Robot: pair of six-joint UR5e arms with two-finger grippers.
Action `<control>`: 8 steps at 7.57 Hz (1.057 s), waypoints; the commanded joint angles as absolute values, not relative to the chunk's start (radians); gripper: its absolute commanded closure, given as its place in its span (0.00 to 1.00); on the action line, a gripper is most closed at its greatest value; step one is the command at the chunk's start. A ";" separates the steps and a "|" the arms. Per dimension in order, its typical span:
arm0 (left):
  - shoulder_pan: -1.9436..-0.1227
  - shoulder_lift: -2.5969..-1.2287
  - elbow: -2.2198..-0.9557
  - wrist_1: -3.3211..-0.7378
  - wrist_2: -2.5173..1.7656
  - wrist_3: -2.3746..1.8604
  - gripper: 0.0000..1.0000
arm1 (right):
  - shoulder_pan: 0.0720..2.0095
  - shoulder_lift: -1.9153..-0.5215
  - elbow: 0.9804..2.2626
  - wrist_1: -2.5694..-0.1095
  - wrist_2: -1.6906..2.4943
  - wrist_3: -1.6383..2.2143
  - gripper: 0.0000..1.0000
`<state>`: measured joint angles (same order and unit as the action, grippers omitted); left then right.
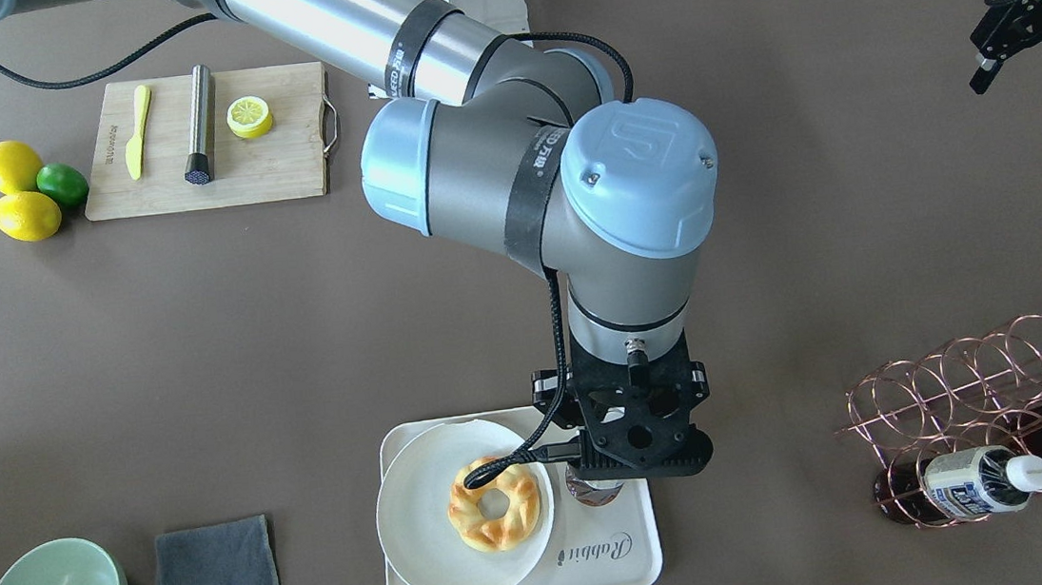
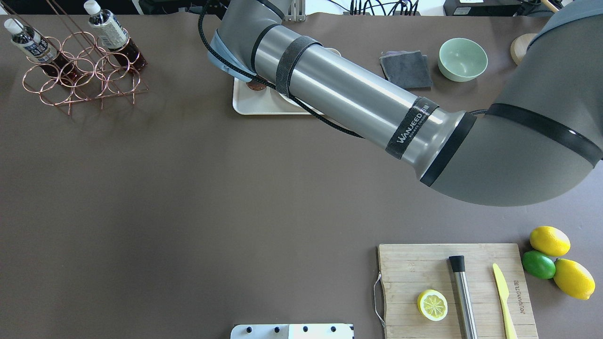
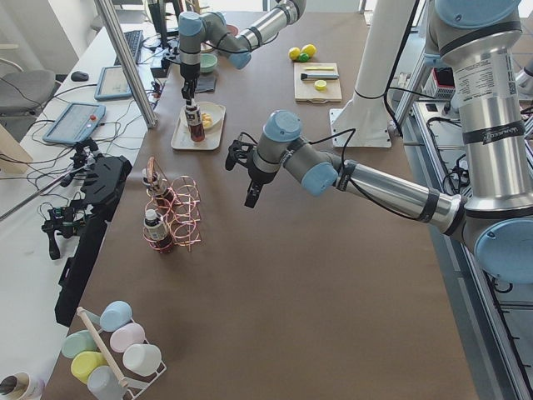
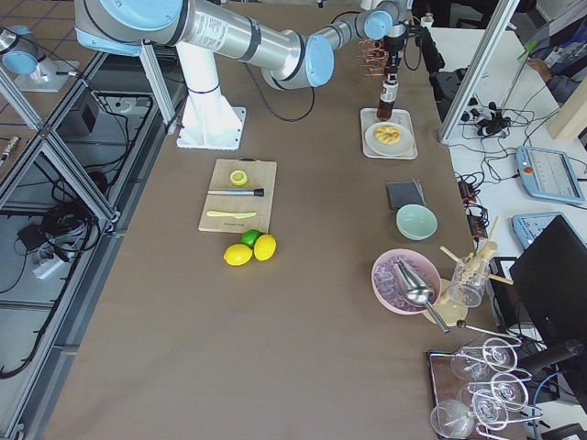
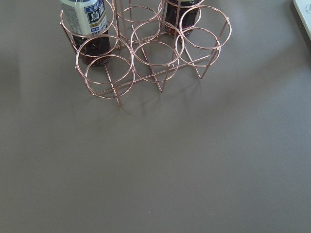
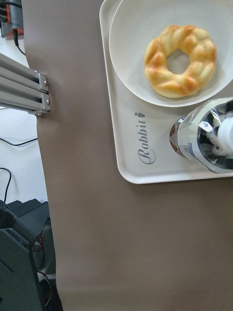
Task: Place tea on tray
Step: 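Carry the bottle with the right gripper and lower it onto the white tray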
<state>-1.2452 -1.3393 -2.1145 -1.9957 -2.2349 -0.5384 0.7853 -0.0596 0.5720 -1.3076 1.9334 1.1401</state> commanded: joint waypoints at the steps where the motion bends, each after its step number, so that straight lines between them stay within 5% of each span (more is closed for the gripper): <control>1: -1.247 -1.339 -2.114 -1.996 -2.233 -0.538 0.03 | 0.785 -0.058 0.560 -1.299 1.933 1.141 1.00; 5: -1.247 -1.322 -2.111 -1.997 -2.233 -0.537 0.03 | 0.782 -0.051 0.561 -1.301 1.933 1.140 0.01; 8: -1.250 -1.319 -2.106 -1.996 -2.237 -0.535 0.03 | 0.813 -0.043 0.612 -1.342 2.012 1.118 0.01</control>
<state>-1.2482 -1.3205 -2.1079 -1.9972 -2.2336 -0.5368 0.7884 -0.0379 0.5673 -1.3089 1.9495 1.1306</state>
